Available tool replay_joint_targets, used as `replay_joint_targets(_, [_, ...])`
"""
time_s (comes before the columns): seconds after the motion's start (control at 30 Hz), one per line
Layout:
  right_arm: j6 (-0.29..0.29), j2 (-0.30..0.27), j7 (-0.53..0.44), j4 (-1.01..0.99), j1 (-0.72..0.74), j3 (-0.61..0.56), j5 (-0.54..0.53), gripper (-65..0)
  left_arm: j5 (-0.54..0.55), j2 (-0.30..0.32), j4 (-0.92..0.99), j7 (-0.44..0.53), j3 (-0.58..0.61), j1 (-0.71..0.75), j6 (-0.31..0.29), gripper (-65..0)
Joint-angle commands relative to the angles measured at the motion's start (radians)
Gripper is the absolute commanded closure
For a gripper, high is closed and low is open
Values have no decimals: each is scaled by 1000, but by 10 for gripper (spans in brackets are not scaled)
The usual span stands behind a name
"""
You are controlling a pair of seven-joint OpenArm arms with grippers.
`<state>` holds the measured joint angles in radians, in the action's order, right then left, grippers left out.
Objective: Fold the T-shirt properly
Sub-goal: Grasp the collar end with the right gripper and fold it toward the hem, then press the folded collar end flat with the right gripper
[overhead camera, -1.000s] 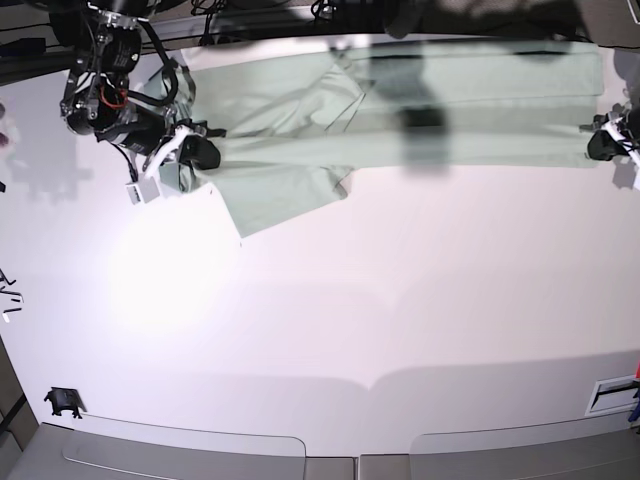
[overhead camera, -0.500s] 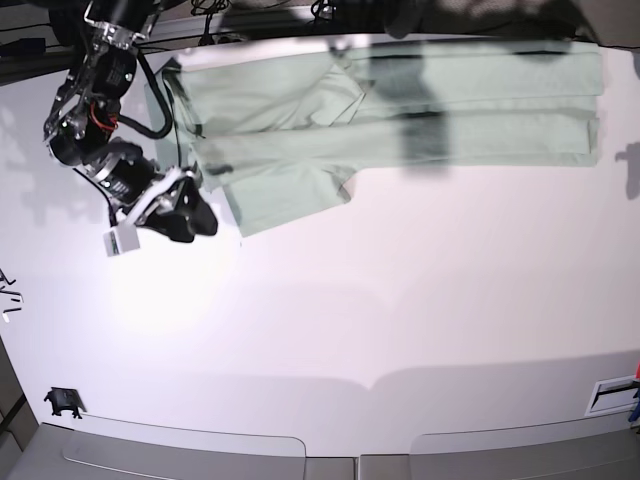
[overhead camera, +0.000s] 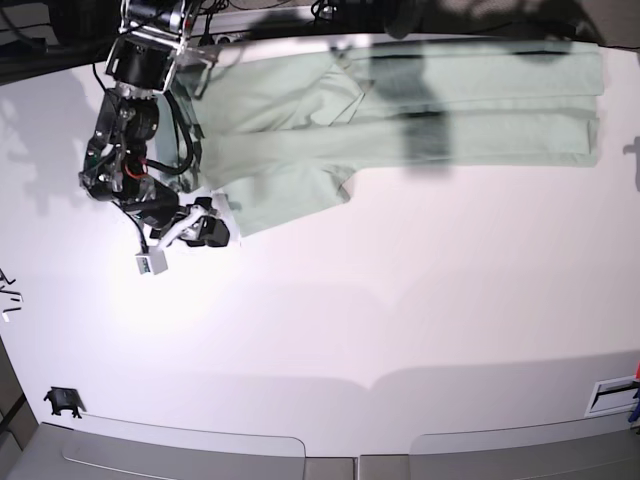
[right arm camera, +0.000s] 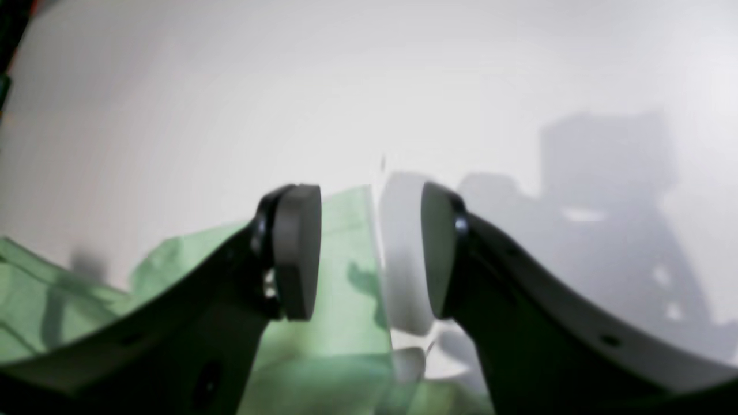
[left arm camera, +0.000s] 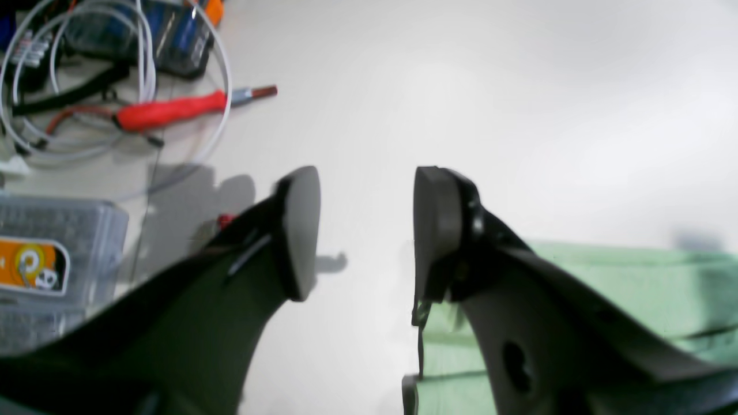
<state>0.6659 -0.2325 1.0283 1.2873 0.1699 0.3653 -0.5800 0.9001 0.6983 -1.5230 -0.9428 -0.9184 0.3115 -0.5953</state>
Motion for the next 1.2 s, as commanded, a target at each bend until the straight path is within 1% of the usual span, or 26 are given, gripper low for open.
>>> replay_joint_targets(0.0, [5, -11, -16, -17, 29, -9, -18, -263, 18, 26, -15, 28, -11, 6, -3, -246])
replay_joint_targets(0.07, [5, -11, -17, -68, 35, -38, -18, -263, 18, 23, -15, 31, -11, 22, -3, -246])
replay_joint_targets(0.2, [5, -11, -11, -93, 34, -113, -16, -258, 18, 0, -15, 32, -11, 24, -3, -246])
replay_joint_targets(0.23, [5, -11, -7, -93, 34, -130, -17, -232, 18, -6, -15, 35, -11, 24, -3, -246])
replay_joint_targets(0.27, [5, -11, -3, -93, 35, -145, -17, -179, 18, -15, -15, 35, -11, 24, -3, -246])
replay_joint_targets(0.33, [4, -11, -3, -93, 39, -170, -17, -30, 18, -27, -15, 35, -11, 24, -3, -246])
replay_joint_targets(0.37, [4, -11, -4, -93, 42, -178, -18, 0, 17, -31, -15, 35, -11, 24, -3, -246])
replay_joint_targets(0.47, [4, -11, 19, -89, 62, -183, -45, 0, 17, -42, -15, 35, -11, 24, -3, -246])
replay_joint_targets(0.53, [6, -12, 82, -68, 72, -182, -105, 0, 16, -41, -15, 34, -11, 24, -3, -246])
replay_joint_targets(0.63, [11, -11, 194, 16, 58, -182, -193, 0, 17, -41, -15, 32, -11, 24, -3, -246])
replay_joint_targets(0.7, [11, -11, 259, 91, 29, -182, -264, 0, 17, -41, -15, 31, -11, 24, -3, -246])
replay_joint_targets(0.77, [11, -10, 294, 180, -21, -182, -341, 0, 17, -42, -15, 31, -11, 24, -3, -246])
replay_joint_targets(0.87, [32, -8, 296, 310, -118, -182, -394, 0, 17, -42, -15, 32, -11, 24, -3, -246])
replay_joint_targets(0.97, [32, -8, 298, 391, -221, -183, -446, 0, 17, -42, -15, 31, -11, 24, -3, -246])
replay_joint_targets(1.17, [32, -8, 304, 447, -390, -183, -513, 0, 17, -42, -15, 32, -11, 24, -3, -246])
